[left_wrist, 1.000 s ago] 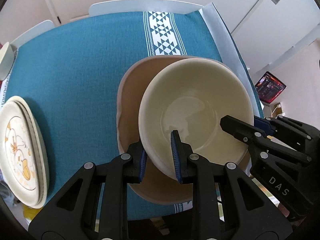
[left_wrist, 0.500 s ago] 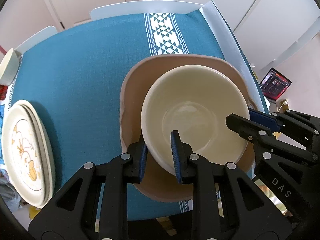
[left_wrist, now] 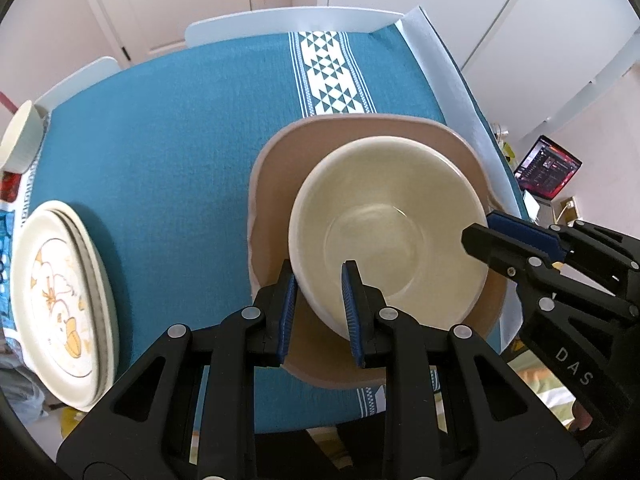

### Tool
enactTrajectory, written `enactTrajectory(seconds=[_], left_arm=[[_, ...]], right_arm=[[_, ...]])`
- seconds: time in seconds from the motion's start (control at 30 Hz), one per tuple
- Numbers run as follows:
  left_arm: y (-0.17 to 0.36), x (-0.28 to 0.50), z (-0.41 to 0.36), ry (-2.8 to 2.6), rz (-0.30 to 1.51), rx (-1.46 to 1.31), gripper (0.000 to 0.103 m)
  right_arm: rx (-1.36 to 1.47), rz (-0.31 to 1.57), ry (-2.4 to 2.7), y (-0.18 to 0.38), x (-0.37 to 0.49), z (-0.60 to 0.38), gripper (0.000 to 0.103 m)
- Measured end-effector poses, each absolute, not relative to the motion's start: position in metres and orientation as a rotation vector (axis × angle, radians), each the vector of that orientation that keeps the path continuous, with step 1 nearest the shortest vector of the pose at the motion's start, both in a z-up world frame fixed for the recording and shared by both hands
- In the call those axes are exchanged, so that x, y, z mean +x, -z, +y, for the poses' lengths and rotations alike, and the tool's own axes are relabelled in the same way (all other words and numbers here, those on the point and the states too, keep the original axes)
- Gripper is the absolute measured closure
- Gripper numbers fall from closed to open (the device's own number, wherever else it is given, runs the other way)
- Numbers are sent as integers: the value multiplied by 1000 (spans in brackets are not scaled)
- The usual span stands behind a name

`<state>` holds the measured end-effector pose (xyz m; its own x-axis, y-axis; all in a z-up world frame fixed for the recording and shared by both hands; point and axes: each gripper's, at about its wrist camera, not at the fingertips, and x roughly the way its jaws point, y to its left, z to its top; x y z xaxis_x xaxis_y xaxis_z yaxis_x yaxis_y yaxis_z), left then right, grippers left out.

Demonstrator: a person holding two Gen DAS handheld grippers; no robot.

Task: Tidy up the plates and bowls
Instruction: 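Open both grippers and move them toward the white bowl, then grasp the rim of the white bowl with both grippers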

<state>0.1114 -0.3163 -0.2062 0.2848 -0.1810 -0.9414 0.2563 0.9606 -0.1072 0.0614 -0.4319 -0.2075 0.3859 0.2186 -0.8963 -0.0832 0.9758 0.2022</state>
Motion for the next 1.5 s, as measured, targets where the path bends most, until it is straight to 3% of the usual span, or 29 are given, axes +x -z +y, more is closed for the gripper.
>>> enactTrajectory(seconds=[0.27,0.5,0.57,0.6,0.63,0.7,0.73,1.13,1.27,1.37,1.5], left_arm=[[165,104,-305,299,1169,55,83],[84,92,-247,188,967,3,81],[65,89,-225,125,907,-15,54],[56,88,-212,81,873,-26,15],[47,86,-200,36,832,-36,1],[35,80,-179,-23,764,-46,0],[33,81,-167,-47,762,-48,0],[53,131,-5,-255,795,-269,0],[77,163,57,-274,846,-402,1],[103,189,96,-257,889,-485,6],[150,232,133,-230,975,-549,25]], right_arm=[[143,1070,-197,167,54,-438,86],[144,940,-294,106,58,-430,86],[125,896,-347,88,67,-415,86],[119,883,-367,83,69,-411,79],[116,852,-403,75,76,-400,71],[127,807,-466,64,86,-383,7],[131,796,-490,62,90,-377,0],[27,822,-628,45,201,-236,0],[3,915,-659,60,256,-174,0],[37,1020,-692,87,298,-132,0],[9,1135,-695,129,338,-83,3]])
